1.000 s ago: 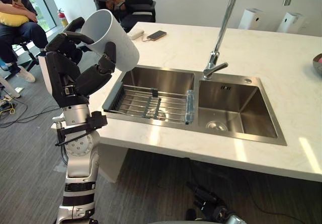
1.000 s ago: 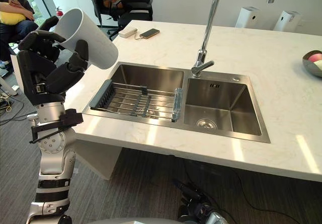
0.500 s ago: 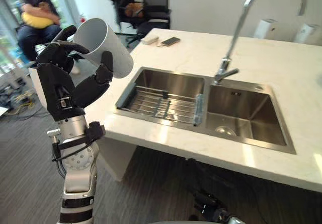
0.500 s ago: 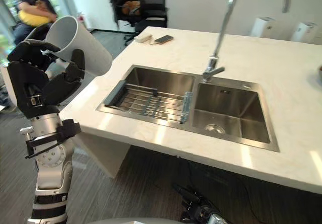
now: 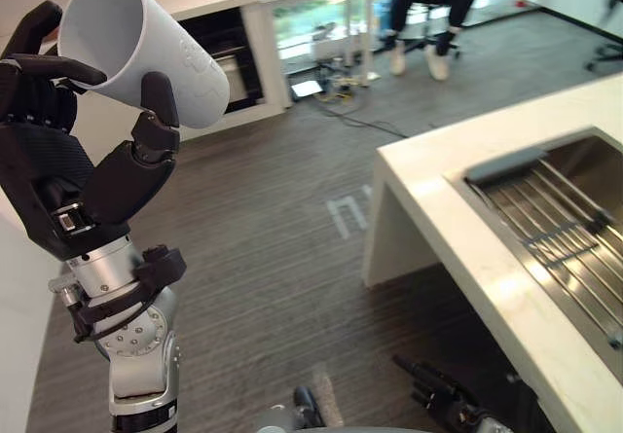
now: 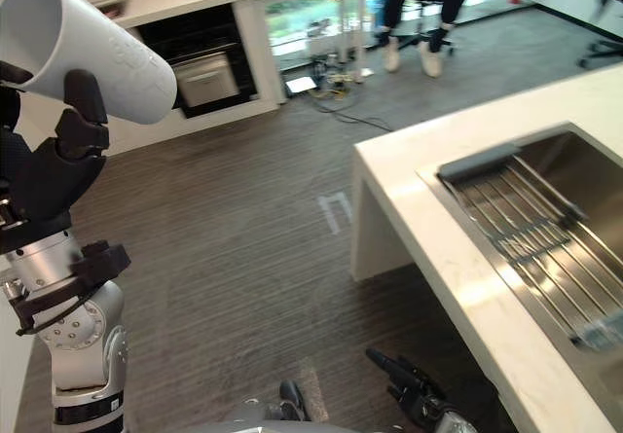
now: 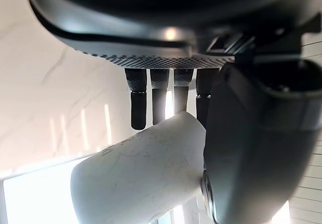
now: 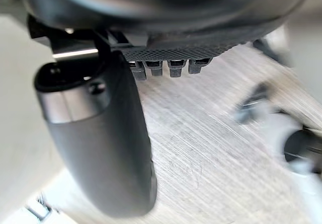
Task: Walk over to the sink, pick up the cup, carry it to the dishwasher, place the cup inside the dishwasher, then close the dishwasher door
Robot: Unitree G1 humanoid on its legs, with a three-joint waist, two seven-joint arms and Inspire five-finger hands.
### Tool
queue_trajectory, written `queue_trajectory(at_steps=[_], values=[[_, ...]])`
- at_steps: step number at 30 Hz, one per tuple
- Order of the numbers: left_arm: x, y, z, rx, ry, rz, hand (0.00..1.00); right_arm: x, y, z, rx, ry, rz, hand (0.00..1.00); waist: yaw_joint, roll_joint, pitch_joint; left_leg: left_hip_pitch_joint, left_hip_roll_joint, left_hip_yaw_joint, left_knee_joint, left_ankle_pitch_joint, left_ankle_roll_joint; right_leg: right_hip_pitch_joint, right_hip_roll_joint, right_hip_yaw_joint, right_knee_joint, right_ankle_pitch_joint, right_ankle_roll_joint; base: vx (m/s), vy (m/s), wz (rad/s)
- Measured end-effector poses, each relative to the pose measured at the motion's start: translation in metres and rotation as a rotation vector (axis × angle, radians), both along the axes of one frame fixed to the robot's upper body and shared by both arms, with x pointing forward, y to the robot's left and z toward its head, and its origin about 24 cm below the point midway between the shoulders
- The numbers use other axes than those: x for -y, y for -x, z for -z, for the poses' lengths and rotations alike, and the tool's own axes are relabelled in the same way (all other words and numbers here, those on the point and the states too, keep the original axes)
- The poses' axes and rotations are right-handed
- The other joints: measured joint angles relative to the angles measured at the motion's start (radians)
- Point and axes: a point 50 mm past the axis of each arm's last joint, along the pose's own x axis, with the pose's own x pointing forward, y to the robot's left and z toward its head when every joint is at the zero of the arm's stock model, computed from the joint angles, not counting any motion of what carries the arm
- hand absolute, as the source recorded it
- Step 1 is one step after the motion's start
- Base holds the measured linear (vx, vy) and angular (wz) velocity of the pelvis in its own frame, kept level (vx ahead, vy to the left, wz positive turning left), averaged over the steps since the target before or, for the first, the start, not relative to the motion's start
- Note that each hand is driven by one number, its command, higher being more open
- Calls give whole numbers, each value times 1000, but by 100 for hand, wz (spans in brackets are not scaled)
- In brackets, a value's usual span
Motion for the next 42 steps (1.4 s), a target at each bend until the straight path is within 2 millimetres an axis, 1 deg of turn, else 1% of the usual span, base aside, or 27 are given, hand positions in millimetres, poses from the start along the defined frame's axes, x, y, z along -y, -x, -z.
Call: queue_trajectory(at_steps=[1, 2, 3, 4, 5, 6, 7, 8, 9, 10, 11, 12, 13, 14, 15, 16, 17, 20, 22, 25, 29, 31, 34, 36, 39, 41, 42], values=[[7, -2, -1, 2, -8, 45, 0, -3, -3, -1, 13, 7, 13, 100, 5, 6, 1, 28, -47, -33, -91, 20, -15, 18, -40, -50, 50, -8, -9, -67, 103, 133], [10, -3, 0, -2, -11, 70, 0, -6, -5, -1, 18, 4, 22, 100, 8, 1, 4, 33, -64, -50, -113, 25, -15, 27, -58, -63, 71, -10, -12, -153, 96, 121], [16, -5, 1, -12, -6, 122, 0, -15, -12, -2, 39, -14, 60, 100, 14, -2, 9, 32, -103, -103, -137, 22, -3, 48, -103, -77, 136, -13, -19, -151, 81, 96], [19, -6, 2, -16, -5, 140, 0, -19, -14, -3, 51, -24, 81, 100, 14, -2, 12, 30, -118, -131, -138, 18, 8, 47, -123, -43, 166, -10, -44, -95, 85, 125], [25, -9, 2, -20, -8, 174, 0, -26, -14, -3, 62, -40, 117, 100, 5, -8, 21, 23, -134, -185, -130, 24, 22, 34, -136, 59, 204, 0, -110, -37, 154, 164], [38, -16, 0, -15, -9, 272, 0, -34, -12, -3, 73, -67, 186, 100, -10, 5, 15, 1, -149, -285, -115, 34, 69, -17, -117, 274, 253, -11, -163, -47, 138, 269], [54, -25, -3, 11, -16, 391, 0, -47, -11, -3, 81, -100, 253, 100, -39, 3, 13, -37, -161, -405, -118, 44, 79, -54, 0, 549, 211, -77, -101, -37, 98, 288], [63, -29, -3, 17, -23, 442, 0, -51, -12, -4, 85, -112, 281, 100, -48, 5, 13, -50, -169, -451, -129, 54, 67, -64, 63, 652, 184, -100, -72, 4, 1, 294], [74, -35, -1, 4, -47, 495, 0, -55, -14, -5, 84, -125, 328, 100, -53, -20, 9, -57, -196, -472, -151, 32, -26, -83, 130, 804, 95, -114, -53, 61, -16, 216], [74, -36, -3, 3, -86, 498, 0, -65, -27, -8, 101, -150, 355, 100, -52, -102, 25, -109, -229, -482, 63, 16, 72, -116, 85, 892, 36, -103, -34, 46, -37, 155], [72, -36, -2, 4, -84, 487, 0, -65, -34, -11, 118, -150, 354, 100, -53, -97, 33, -105, -223, -517, 75, -68, 72, -123, 89, 912, 47, -124, 21, 3, -28, 52], [70, -38, 6, -40, -58, 460, 0, -64, -40, -12, 126, -148, 349, 100, -48, -83, 25, -88, -226, -510, 63, -60, 60, -127, 91, 969, 39, -132, 46, -8, 8, -16], [69, -39, 10, -61, -43, 447, 0, -64, -43, -13, 131, -148, 337, 100, -42, -66, 17, -83, -209, -502, 48, -59, 60, -142, 111, 975, 23, -132, 46, 34, 58, -66], [66, -40, 11, -80, -35, 426, 0, -70, -48, -15, 131, -159, 313, 100, -36, -41, 11, -57, -172, -476, 4, -47, 55, -174, 162, 979, -6, -132, 47, 81, 41, -93], [65, -43, 10, -88, -48, 415, 0, -76, -48, -14, 119, -176, 302, 100, -42, -38, 15, -18, -144, -460, -45, -32, 47, -198, 212, 989, -28, -131, 47, 64, 12, -83], [65, -44, 10, -97, -57, 417, 0, -78, -48, -14, 115, -181, 303, 100, -48, -40, 15, 1, -135, -455, -62, -28, 42, -205, 233, 999, -36, -129, 43, 39, -10, -39], [84, -32, -7, 24, -61, 526, 0, -75, -5, -12, 122, -189, 405, 100, -78, -73, -83, 124, -98, -427, -57, -111, -12, -176, 311, 1015, -106, 92, -53, 0, 0, -7], [84, -32, -7, 24, -61, 526, 0, -75, -5, -12, 122, -188, 405, 100, -81, -74, -83, 126, -97, -423, -56, -112, -15, -178, 314, 1018, -109, 92, -53, 0, 0, -5], [82, -31, -9, 40, -47, 515, 0, -78, -1, -10, 120, -202, 412, 100, -82, -81, -85, 121, -90, -389, -23, -119, -28, -175, 327, 1043, -142, 98, -53, -8, -16, -42], [84, -30, -10, 56, -2, 491, 0, -73, 22, -6, 148, -170, 400, 100, -116, -91, -99, 94, -69, -392, 19, -146, -39, -166, 339, 1040, -163, 100, -57, 9, -37, -6], [75, -31, -10, 56, 22, 378, 0, -53, 66, 5, 144, -58, 352, 100, -121, -92, -106, 102, -51, -406, 36, -159, -50, -139, 356, 1028, -184, 93, -67, 48, -64, 9], [55, -29, -7, 54, 63, 240, 0, -49, 98, 11, 110, -35, 262, 100, -120, -91, -116, 105, -37, -408, 41, -172, -63, -124, 370, 1028, -200, 85, -71, 53, -66, 0], [35, -25, 2, 29, 110, 99, 0, -49, 121, 13, 98, -51, 209, 100, -107, -91, -124, 118, -30, -407, 19, -174, -66, -114, 380, 1029, -192, 74, -71, 76, -44, 3], [21, -20, 13, -21, 134, 15, 0, -44, 120, 11, 155, -61, 181, 100, -101, -92, -125, 122, -31, -418, 20, -171, -71, -117, 378, 1024, -165, 59, -81, 71, -13, 20], [7, -19, 28, -99, 152, -61, 0, -42, 103, 8, 238, -70, 137, 100, -82, -91, -124, 122, -33, -435, 43, -181, -76, -116, 374, 1030, -142, 36, -83, 31, 11, 13], [3, -16, 33, -126, 153, -86, 0, -42, 90, 7, 281, -78, 116, 100, -77, -83, -109, 102, -12, -450, 141, -245, -79, -105, 380, 1021, -102, 0, -79, -19, -11, 9], [2, -11, 36, -139, 150, -95, 0, -40, 85, 6, 297, -77, 93, 100, -69, -67, -105, 86, 11, -454, 225, -297, -89, -105, 392, 1019, -60, -48, -86, -13, 12, 9]])
